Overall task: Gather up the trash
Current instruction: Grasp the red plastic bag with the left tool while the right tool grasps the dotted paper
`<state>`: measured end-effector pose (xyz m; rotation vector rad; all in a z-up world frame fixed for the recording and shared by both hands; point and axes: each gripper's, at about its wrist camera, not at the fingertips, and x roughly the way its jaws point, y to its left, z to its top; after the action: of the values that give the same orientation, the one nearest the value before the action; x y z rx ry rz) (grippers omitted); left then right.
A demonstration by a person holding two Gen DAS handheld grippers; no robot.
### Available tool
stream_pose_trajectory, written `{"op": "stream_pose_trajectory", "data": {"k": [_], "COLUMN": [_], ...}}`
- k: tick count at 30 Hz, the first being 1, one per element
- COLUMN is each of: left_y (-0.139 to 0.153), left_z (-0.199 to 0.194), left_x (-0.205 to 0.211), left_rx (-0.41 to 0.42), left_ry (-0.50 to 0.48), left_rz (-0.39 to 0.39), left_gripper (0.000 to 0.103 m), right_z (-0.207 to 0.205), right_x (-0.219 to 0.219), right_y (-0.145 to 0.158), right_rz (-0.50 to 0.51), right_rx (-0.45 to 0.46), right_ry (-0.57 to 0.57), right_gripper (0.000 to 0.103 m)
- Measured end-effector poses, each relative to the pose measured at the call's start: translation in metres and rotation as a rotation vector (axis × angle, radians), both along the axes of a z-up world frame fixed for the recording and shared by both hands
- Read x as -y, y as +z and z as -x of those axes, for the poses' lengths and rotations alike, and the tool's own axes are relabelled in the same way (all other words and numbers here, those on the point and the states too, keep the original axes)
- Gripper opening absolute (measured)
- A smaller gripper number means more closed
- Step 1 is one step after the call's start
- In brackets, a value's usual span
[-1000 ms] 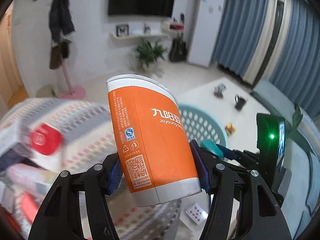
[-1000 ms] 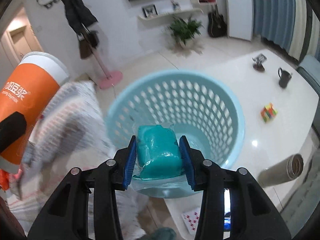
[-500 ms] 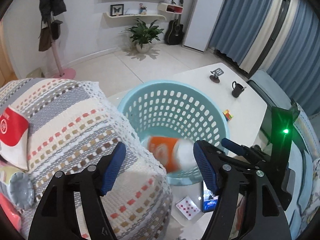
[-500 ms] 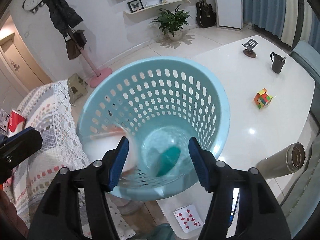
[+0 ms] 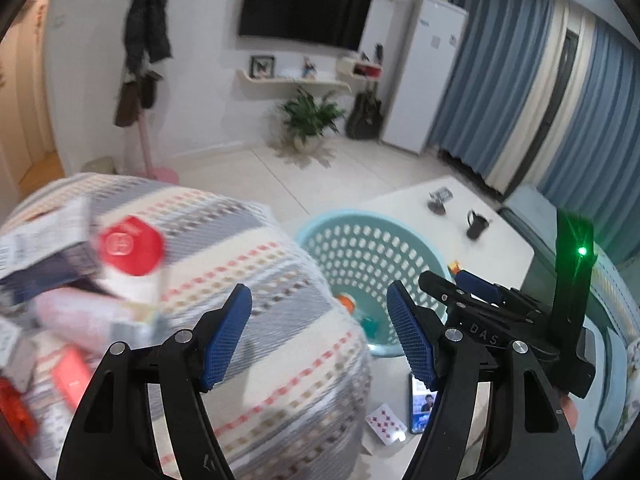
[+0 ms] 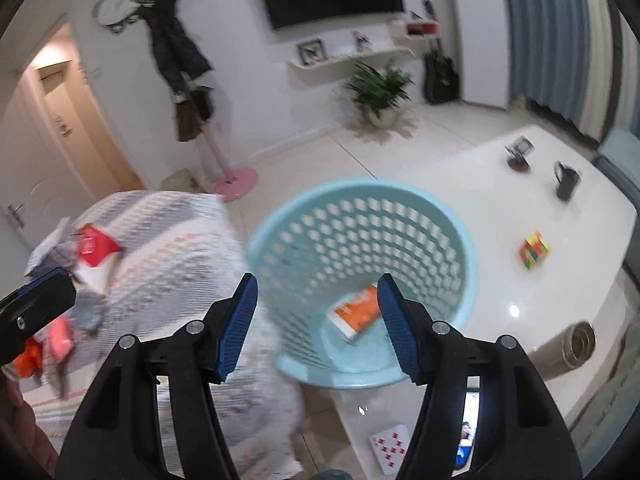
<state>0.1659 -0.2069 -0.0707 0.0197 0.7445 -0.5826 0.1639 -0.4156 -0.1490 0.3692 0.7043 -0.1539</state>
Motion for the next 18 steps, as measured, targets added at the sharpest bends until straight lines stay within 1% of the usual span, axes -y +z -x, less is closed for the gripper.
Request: {"op": "stream_pose_trajectory", "data": {"k": [2,4,6,8,9,13,16,17,18], "left_y": [0.011,0.025,0.036,0.047,0.050,0.053,0.050,0.048,0.046], "left_z": [0.005,0.011,0.017,0.024,0.027,0.037,0.043,0.044,0.043], "left_x": [-0.013,-0.034,-0.056,-0.081,-0.091,-0.143,-0.187,-0.204,-0.216], "left_rx": [0.025,0.053,0.081,0.105,0.110,0.118,0.107,0.095,0.083], "left_ry": [0.034,0.077,0.116,0.163,0.181,0.297,0.387,0.430,0.452], "left_rz": [0.014,0.035,0.049,0.062,0.067,0.070,0.069,0.071,0.073], "left_gripper": [0.068,0.069,0.069,0.074,0.075,0.076,0.076,0.076,0.076], "right_z": [0.001,0.000,0.000,0.001,0.002,0.001,-0.001,-0.002,-0.004], "right_x": [-0.019,-0.040,-0.059,-0.081,-0.091,-0.143,-0.177,-0.191,-0.204], "right_y": [0.013,0.025,0.035,0.047,0.051,0.063,0.062,0.061,0.059], "right_rz": [0.006,-0.023,-0.028,-0.005,0.003,0.028,0.047,0.050,0.055], "right_rx": [0.033,0.067,0.088,0.111,0.120,0.136,0.129,0.122,0.116], "right_ry": [0.045,0.112,0.159,0.196,0.214,0.316,0.374,0.398,0.417], "right_gripper": [0.058,0.058,0.058,0.058,0.058,0.058,0.058,0.058,0.059]}}
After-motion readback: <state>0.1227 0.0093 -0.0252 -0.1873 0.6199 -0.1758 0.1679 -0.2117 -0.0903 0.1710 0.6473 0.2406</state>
